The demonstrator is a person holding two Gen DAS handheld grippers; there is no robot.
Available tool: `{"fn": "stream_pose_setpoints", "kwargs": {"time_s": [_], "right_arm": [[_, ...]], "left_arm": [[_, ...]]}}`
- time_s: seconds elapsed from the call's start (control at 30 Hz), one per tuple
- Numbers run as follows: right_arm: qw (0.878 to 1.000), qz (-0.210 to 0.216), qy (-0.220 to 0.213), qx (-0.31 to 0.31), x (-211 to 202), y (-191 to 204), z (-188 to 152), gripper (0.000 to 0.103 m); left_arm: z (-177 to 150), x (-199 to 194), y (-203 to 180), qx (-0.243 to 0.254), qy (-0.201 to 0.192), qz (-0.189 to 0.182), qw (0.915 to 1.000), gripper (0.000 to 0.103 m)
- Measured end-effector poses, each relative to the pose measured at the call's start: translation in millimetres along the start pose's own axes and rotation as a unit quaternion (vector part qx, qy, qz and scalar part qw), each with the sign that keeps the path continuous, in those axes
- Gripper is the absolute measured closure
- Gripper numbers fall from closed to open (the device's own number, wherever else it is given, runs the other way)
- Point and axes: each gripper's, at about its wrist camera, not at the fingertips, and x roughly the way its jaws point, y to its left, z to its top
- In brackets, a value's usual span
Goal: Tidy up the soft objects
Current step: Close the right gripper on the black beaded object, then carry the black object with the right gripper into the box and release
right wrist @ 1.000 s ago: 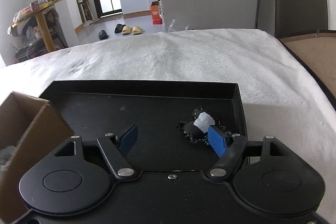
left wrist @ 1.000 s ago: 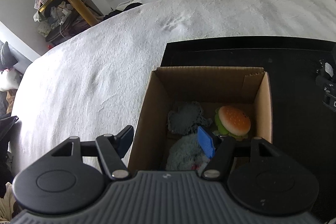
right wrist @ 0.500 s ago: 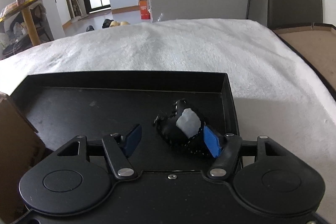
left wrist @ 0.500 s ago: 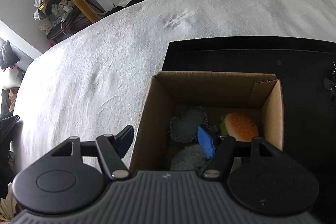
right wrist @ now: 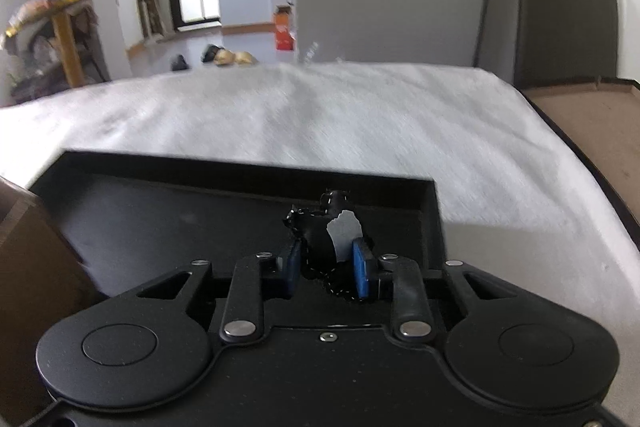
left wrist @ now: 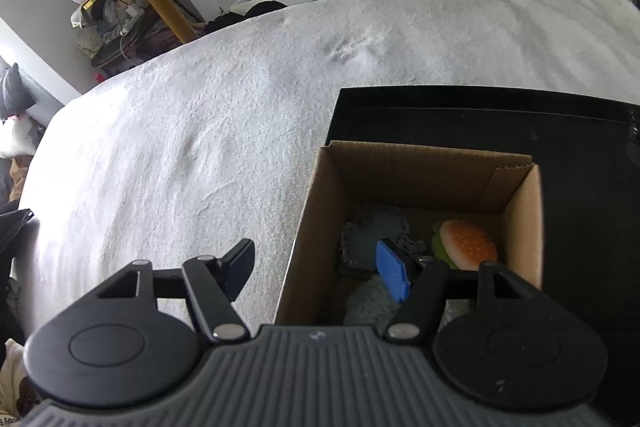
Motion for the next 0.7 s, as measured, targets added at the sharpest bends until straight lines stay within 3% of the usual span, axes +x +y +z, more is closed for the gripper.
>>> {"fn": "stream_pose_setpoints", "kwargs": {"time_s": [0.37,0.7], "right_arm": [[0.997,0.074,-0.014,0.029,-50,15,25,0.077],[0.991,0.129,-0.037,-0.002,-88,51,37,0.077]], "left_arm": [[-21,-14,13,-0.003,-0.010,-0.026,0.9996,0.037],[-40,-28,38,-0.019,-0.021,-0.054,0.9981,0.037]]}}
